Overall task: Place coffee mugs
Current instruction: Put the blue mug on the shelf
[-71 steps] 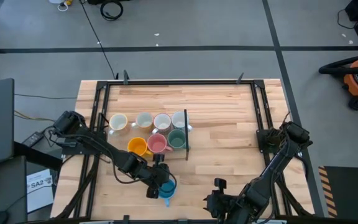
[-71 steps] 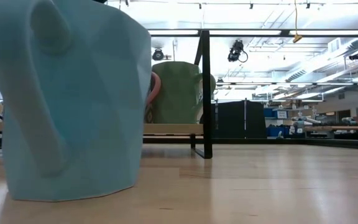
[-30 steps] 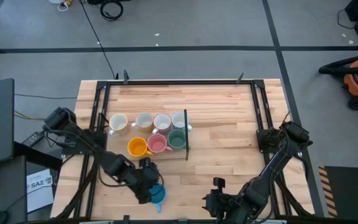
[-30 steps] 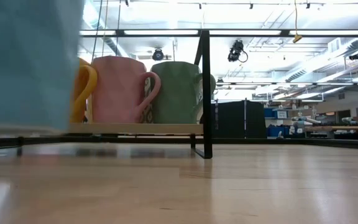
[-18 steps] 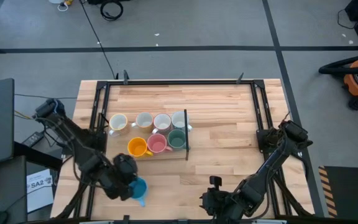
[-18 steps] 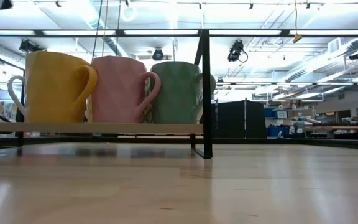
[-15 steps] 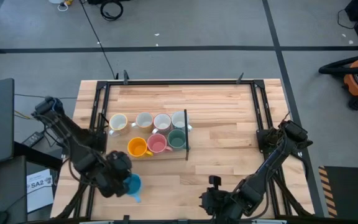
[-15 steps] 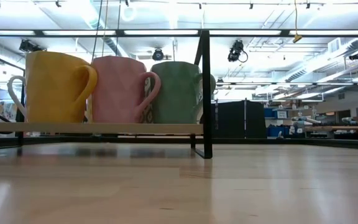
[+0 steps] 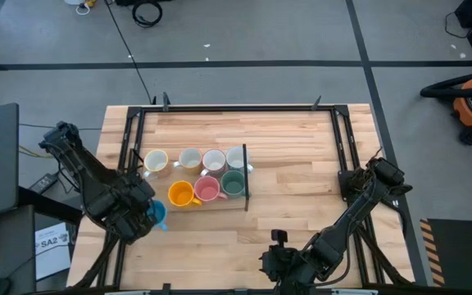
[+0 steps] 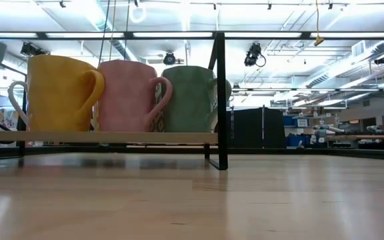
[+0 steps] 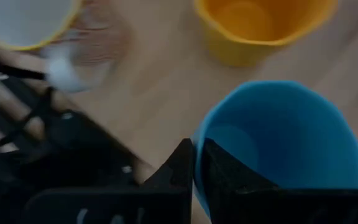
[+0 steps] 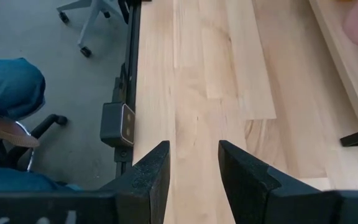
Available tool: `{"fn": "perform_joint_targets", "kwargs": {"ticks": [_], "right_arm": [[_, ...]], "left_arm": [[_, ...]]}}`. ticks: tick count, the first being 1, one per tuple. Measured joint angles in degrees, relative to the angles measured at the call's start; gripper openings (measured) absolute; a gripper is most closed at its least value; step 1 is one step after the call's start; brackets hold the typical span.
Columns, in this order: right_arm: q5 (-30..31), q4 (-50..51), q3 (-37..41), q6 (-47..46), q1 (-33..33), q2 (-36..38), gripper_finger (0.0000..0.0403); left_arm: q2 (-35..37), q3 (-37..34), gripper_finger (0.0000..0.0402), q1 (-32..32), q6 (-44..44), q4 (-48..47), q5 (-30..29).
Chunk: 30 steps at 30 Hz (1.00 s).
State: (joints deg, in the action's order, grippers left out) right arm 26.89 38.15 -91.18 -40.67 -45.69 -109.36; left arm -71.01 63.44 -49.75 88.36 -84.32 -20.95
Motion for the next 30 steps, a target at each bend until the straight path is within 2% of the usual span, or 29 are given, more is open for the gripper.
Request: {"fn": "perform_joint_targets", "kwargs": {"ticks": [6, 11, 20, 26, 30], "right_arm": [[-0.1, 0.0, 0.0, 1.0, 0.5, 0.0, 0.0142], [-0.1, 0.0, 0.0, 1.9, 0.8, 0.0, 0.0142], [-1.8, -0.2, 0.0, 2.3, 0.8, 0.0, 0.0142], [-2.6, -0.2, 0.0, 2.3, 0.8, 0.0, 0.0141], [-2.6, -0.2, 0.0, 2.3, 0.8, 0.0, 0.0142]], "left_arm": [[-0.1, 0.0, 0.0024, 0.8, 6.5, -5.7, -1.9], [-0.1, 0.0, 0.0024, 2.7, 7.2, -5.4, -4.8], [-0.2, -0.1, 0.0024, 7.6, 4.2, -5.7, -4.6], [-0.2, -0.1, 0.0024, 9.6, 4.1, -5.7, -0.8], [-0.2, -0.1, 0.0024, 9.9, 4.1, -5.7, -0.8]]}}
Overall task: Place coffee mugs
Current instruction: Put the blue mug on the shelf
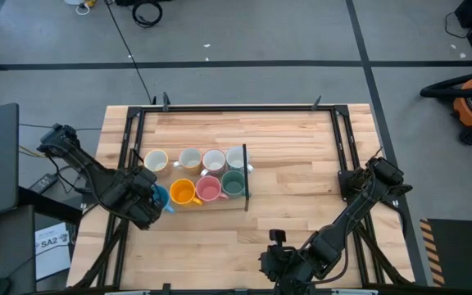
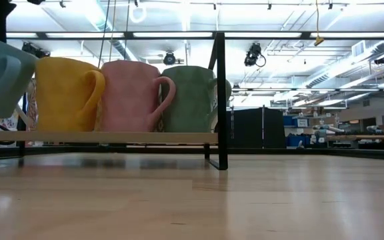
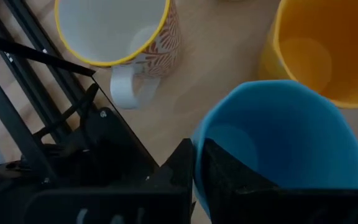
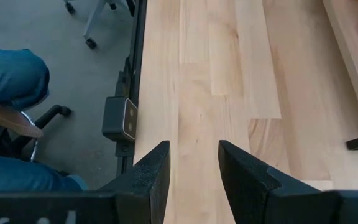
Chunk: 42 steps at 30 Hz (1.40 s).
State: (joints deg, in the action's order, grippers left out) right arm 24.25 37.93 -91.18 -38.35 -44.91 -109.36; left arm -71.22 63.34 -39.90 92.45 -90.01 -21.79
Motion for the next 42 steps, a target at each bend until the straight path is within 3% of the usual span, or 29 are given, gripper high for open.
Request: {"fn": "perform_joint_targets", "kwargs": {"ticks": [8, 16, 42], "right_arm": [[0.0, -0.6, 0.0, 0.0, 0.0, 0.0, 0.0142], [-0.4, -2.3, 0.0, 0.9, 0.0, 0.0, 0.0142], [-0.4, -2.8, 0.0, 2.4, 0.0, 0.0, 0.0142]], "left_arm": [[0.0, -0.4, 0.0032, 0.0, -0.4, 0.1, -0.1], [0.2, -8.2, 0.0028, -0.1, 2.9, -0.4, 0.1], [0.4, -8.6, 0.0028, -0.1, 7.7, 0.2, -3.2]]}}
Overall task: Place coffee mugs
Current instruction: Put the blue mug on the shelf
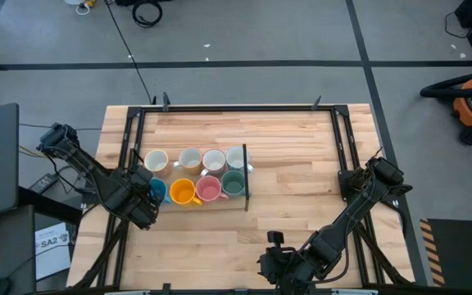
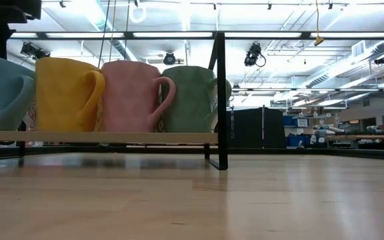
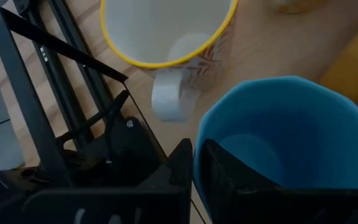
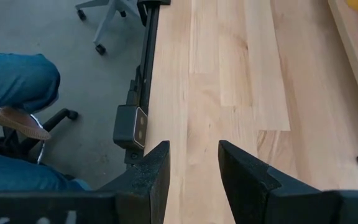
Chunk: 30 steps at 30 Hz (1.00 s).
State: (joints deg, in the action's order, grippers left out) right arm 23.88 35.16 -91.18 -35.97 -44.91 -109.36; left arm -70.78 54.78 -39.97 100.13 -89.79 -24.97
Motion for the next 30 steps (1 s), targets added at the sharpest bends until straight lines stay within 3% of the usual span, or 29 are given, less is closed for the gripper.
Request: {"fn": "perform_joint_targets", "kwargs": {"ticks": [5, 14, 25, 30], "right_arm": [[0.0, -0.5, 0.0, 0.2, 0.0, 0.0, 0.0142], [0.0, -0.8, 0.0, 0.2, 0.0, 0.0, 0.0142], [0.0, -0.8, 0.0, 0.2, 0.0, 0.0, 0.0141], [0.0, -0.8, 0.0, 0.2, 0.0, 0.0, 0.0142]], "left_arm": [[0.0, 0.0, 0.003, 0.0, -0.2, -0.1, 0.4], [-0.1, -0.2, 0.0094, 0.0, -0.3, 0.0, 1.5], [-0.1, -0.1, 0.0147, 0.0, -1.6, -0.1, 1.4], [0.0, 0.0, 0.0155, 0.0, -5.2, -0.1, 4.5]]}}
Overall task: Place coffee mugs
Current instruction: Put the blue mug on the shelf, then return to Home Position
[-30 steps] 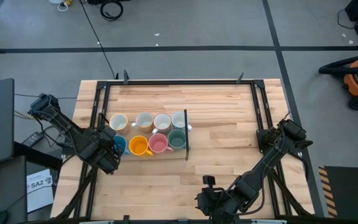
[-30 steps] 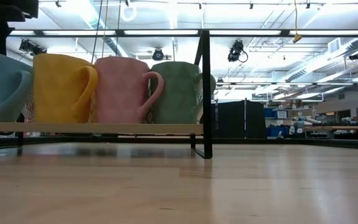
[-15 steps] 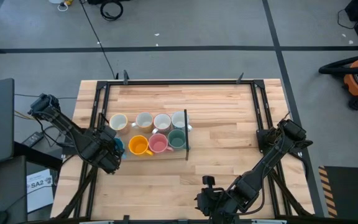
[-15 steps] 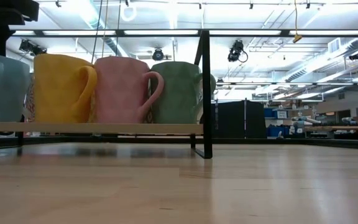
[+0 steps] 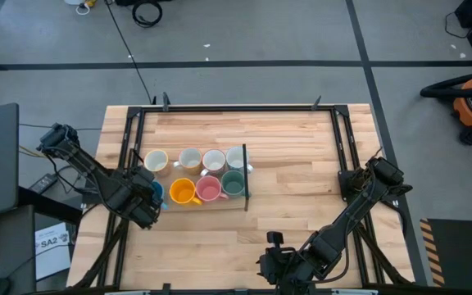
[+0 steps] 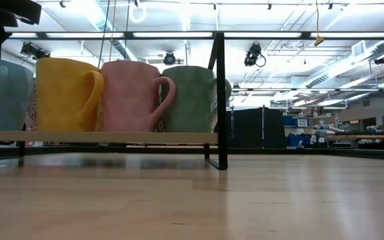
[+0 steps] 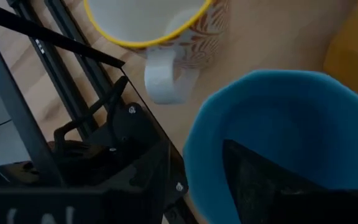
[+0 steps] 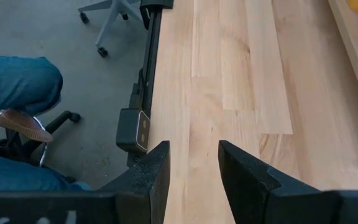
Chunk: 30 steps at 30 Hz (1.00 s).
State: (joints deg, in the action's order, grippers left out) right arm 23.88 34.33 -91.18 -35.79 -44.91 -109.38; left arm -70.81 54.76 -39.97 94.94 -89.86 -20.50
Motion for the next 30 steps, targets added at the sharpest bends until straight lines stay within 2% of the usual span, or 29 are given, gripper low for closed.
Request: {"fn": "perform_joint_targets", "kwargs": {"ticks": [5, 14, 18, 21, 24, 27, 30], "right_arm": [[0.0, 0.0, 0.0, 0.0, 0.0, 0.0, 0.0142], [0.0, 0.0, 0.0, 0.7, 0.0, 0.0, 0.0142], [0.0, 0.3, -0.2, 2.7, 0.0, 0.5, 0.0142], [0.0, -0.1, -1.0, 7.4, 0.7, 2.4, 0.0142], [-0.1, -0.1, -1.3, 14.5, 2.4, 5.1, 0.0142], [-0.2, 0.1, -1.4, 20.2, 5.3, 8.7, 0.0141], [-2.0, 1.6, -1.4, 24.0, 8.5, 13.5, 0.0142]], "left_arm": [[0.0, 1.8, 0.0155, 0.0, -1.5, -0.2, 0.6], [0.1, 13.4, 0.0155, 0.0, -8.1, -0.1, -2.0], [0.1, 18.4, 0.0155, 0.0, -15.4, 6.1, -7.3], [0.1, 20.1, 0.0155, 0.2, -29.1, 19.4, -17.0], [0.1, 20.5, 0.0155, 2.6, -50.2, 36.9, -23.5], [0.0, 20.5, 0.0155, 7.6, -71.9, 53.7, -20.9], [0.0, 22.3, 0.0155, 13.1, -88.4, 64.3, -12.6]]}}
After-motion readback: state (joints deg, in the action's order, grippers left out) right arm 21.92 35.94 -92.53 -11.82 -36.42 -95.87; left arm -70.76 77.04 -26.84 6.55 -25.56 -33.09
